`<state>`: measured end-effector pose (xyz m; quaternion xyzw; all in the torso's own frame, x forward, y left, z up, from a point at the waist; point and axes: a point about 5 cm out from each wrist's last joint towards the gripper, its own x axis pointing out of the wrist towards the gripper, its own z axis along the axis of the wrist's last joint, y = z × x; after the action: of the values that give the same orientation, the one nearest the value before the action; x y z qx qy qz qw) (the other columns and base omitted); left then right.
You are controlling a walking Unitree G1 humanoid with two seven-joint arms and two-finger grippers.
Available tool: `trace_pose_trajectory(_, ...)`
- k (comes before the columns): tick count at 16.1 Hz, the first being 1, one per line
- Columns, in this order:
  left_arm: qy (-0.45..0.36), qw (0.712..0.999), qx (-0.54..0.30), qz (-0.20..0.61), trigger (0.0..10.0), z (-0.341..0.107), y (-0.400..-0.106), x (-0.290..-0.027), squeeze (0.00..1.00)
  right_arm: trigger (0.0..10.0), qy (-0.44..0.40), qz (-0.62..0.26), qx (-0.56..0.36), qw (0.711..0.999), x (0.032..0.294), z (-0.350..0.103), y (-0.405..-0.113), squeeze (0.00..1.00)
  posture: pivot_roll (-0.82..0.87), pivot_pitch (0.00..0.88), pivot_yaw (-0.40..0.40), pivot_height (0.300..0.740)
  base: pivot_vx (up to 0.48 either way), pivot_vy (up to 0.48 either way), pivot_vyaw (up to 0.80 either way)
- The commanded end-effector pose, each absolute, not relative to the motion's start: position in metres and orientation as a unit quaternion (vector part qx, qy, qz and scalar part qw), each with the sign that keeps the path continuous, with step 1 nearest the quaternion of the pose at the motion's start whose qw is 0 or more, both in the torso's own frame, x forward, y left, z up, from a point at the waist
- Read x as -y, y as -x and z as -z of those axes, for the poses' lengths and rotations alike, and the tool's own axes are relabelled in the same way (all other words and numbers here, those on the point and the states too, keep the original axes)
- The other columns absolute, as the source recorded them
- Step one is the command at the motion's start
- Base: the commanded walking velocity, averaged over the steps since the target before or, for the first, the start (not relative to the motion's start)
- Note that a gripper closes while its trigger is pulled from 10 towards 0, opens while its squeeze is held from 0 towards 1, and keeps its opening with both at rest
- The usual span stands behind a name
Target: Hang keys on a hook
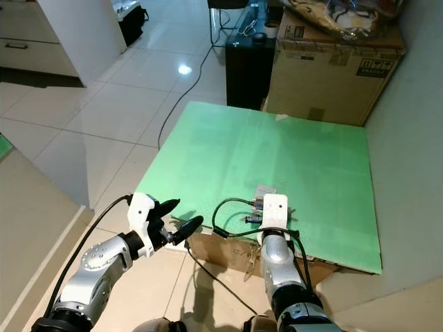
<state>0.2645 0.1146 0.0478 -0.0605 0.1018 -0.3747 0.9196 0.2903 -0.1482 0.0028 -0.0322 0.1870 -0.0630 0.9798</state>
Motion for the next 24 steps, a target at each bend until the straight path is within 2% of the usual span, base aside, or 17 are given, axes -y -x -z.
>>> trace_pose_trajectory(1,0.05,0.918,-0.104,0.38,10.0,-0.047,-0.266,-0.115,0.0,0.0,0.043,0.057,-0.186,0.98,0.147,-0.001,-0.288,0.0,-0.09,0.093,0.117,0.74,0.0,0.0,0.0)
trace_pose_trajectory(4,0.049,0.917,-0.103,0.383,10.0,-0.048,-0.267,-0.114,0.0,0.0,0.055,0.065,-0.173,0.981,0.155,-0.007,-0.292,0.0,-0.09,0.094,0.123,0.74,0.0,0.0,0.0)
trace_pose_trajectory(5,0.048,0.916,-0.103,0.384,10.0,-0.048,-0.267,-0.114,0.0,10.0,0.055,0.069,-0.175,0.981,0.155,-0.007,-0.292,0.0,-0.09,0.095,0.125,0.74,0.0,0.0,0.0)
trace_pose_trajectory(6,0.048,0.916,-0.102,0.385,10.0,-0.048,-0.268,-0.115,0.0,10.0,0.051,0.067,-0.17,0.982,0.153,-0.008,-0.291,0.0,-0.09,0.095,0.125,0.74,0.0,0.0,0.0)
trace_pose_trajectory(7,0.047,0.916,-0.101,0.385,10.0,-0.048,-0.268,-0.115,0.0,10.0,0.05,0.068,-0.166,0.983,0.151,-0.009,-0.291,0.75,-0.09,0.094,0.127,0.74,0.0,0.0,0.0)
trace_pose_trajectory(8,0.047,0.916,-0.101,0.385,10.0,-0.048,-0.268,-0.115,0.0,10.0,0.047,0.06,-0.158,0.985,0.146,-0.01,-0.291,1.0,-0.09,0.094,0.127,0.74,0.0,0.0,0.0)
trace_pose_trajectory(14,0.052,0.914,-0.1,0.389,10.0,-0.048,-0.269,-0.113,0.0,10.0,-0.005,0.083,-0.221,0.972,0.14,0.001,-0.29,1.0,-0.09,0.097,0.125,0.74,0.0,0.0,0.0)
trace_pose_trajectory(20,0.055,0.915,-0.099,0.386,10.0,-0.047,-0.267,-0.113,0.0,10.0,-0.002,0.125,-0.23,0.965,0.149,0.0,-0.291,1.0,-0.08,0.109,0.116,0.74,0.0,0.0,0.0)
trace_pose_trajectory(24,0.056,0.915,-0.1,0.386,10.0,-0.046,-0.266,-0.113,0.0,10.0,-0.019,0.122,-0.225,0.967,0.147,-0.002,-0.294,1.0,-0.08,0.111,0.114,0.74,0.0,0.0,0.0)
